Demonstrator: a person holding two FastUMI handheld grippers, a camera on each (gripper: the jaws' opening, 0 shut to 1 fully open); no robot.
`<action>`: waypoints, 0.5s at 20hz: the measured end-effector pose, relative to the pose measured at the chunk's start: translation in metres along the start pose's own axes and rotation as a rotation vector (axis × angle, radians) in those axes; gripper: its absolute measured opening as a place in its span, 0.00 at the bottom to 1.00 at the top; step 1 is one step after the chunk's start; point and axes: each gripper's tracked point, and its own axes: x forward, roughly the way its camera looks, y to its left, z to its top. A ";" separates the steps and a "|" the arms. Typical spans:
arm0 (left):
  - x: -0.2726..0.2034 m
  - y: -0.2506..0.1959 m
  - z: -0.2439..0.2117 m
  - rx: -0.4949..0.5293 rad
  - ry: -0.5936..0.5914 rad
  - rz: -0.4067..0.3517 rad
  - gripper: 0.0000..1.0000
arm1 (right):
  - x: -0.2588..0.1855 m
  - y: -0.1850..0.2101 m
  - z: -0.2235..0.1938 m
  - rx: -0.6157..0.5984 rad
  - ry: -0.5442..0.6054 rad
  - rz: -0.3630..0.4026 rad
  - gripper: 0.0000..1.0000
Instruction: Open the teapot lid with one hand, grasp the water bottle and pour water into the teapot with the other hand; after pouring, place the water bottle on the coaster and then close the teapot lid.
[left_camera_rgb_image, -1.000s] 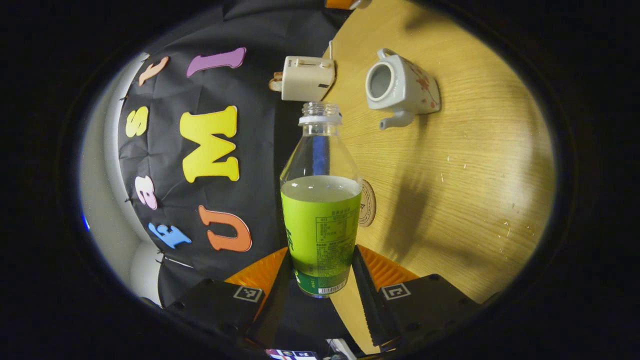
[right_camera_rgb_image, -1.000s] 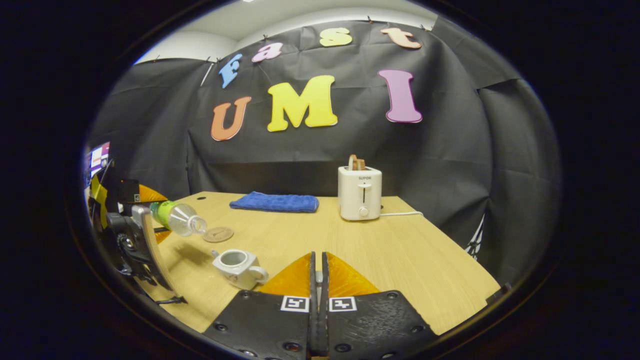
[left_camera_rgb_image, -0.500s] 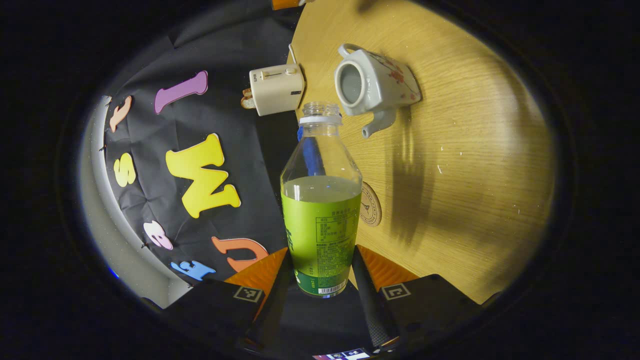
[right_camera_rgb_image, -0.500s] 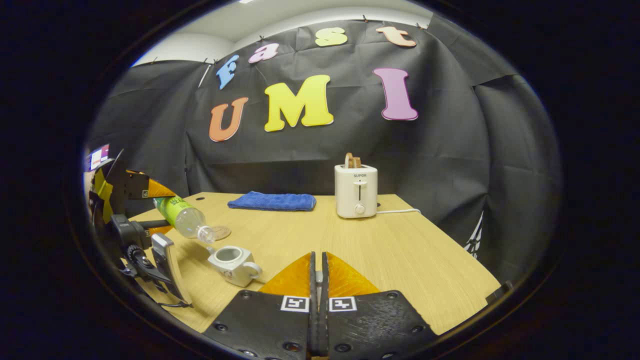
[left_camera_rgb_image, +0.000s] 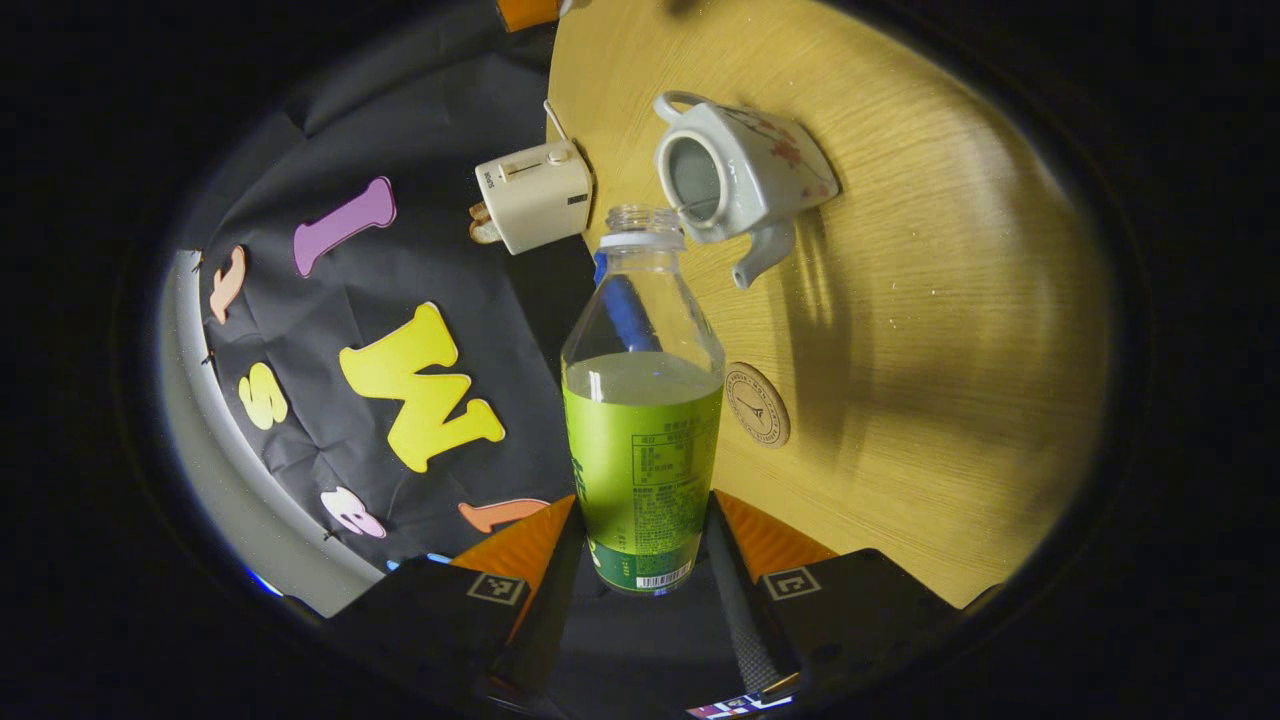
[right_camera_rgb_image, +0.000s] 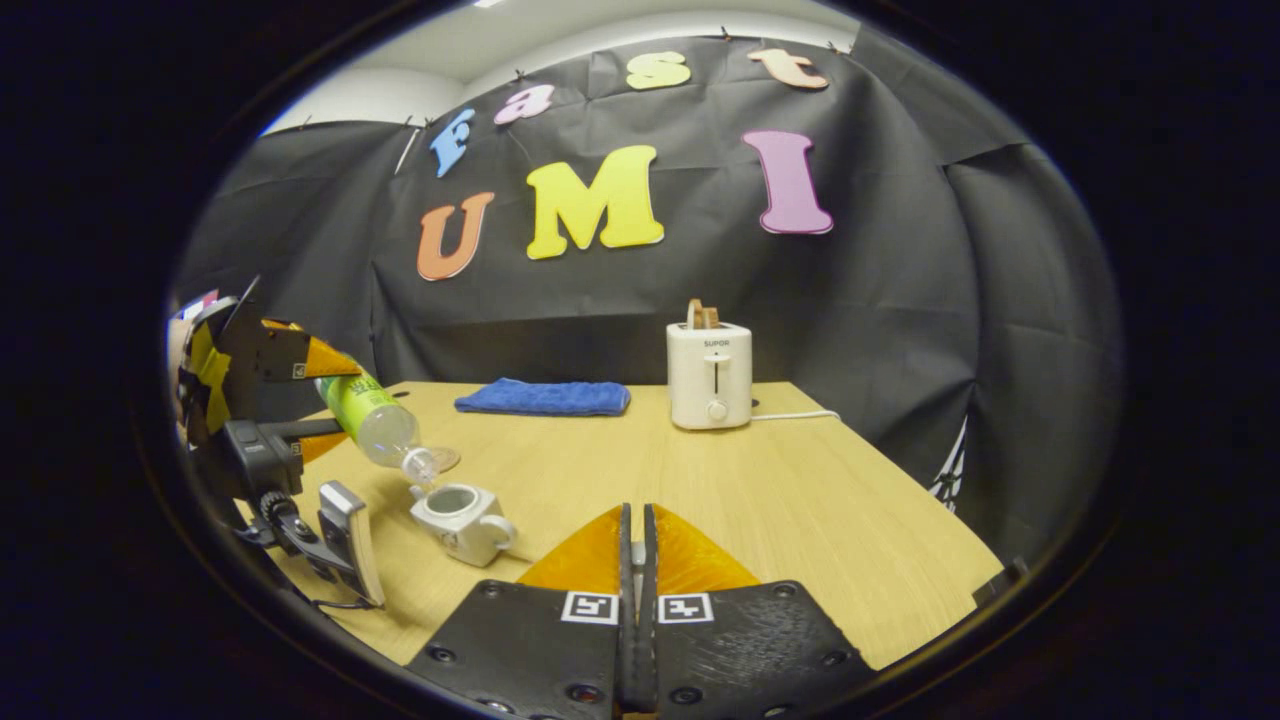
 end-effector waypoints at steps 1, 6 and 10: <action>0.001 0.002 0.000 0.009 0.001 0.003 0.70 | 0.000 -0.001 -0.001 -0.001 0.001 0.001 0.00; 0.000 0.006 0.000 0.045 0.017 0.006 0.71 | 0.000 -0.001 0.000 -0.003 -0.002 0.006 0.00; -0.001 0.010 -0.002 0.090 0.022 0.021 0.71 | 0.000 -0.002 0.001 -0.004 -0.004 0.006 0.00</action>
